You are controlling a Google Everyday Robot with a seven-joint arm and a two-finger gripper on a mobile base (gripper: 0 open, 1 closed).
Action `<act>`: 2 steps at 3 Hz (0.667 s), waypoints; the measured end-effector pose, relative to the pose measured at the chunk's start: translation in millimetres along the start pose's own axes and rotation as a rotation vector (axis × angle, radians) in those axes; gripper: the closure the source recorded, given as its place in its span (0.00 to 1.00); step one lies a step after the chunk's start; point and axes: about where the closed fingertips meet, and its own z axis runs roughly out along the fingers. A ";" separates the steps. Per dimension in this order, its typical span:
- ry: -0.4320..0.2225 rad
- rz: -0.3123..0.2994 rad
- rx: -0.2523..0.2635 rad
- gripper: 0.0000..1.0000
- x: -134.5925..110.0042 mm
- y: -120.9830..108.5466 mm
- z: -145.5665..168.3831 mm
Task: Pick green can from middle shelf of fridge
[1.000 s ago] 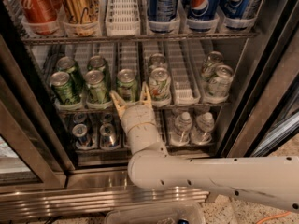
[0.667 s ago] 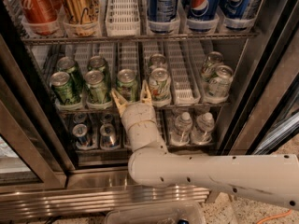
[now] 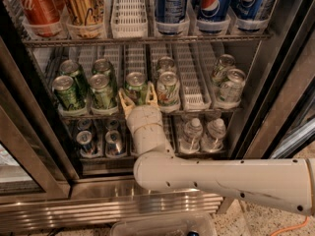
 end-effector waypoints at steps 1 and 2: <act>-0.001 0.000 0.000 0.73 -0.1 0.3 0.5; -0.003 0.001 -0.001 0.96 -0.5 0.7 0.8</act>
Offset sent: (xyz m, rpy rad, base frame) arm 0.0011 0.0043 0.0012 0.0056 -0.0096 0.0092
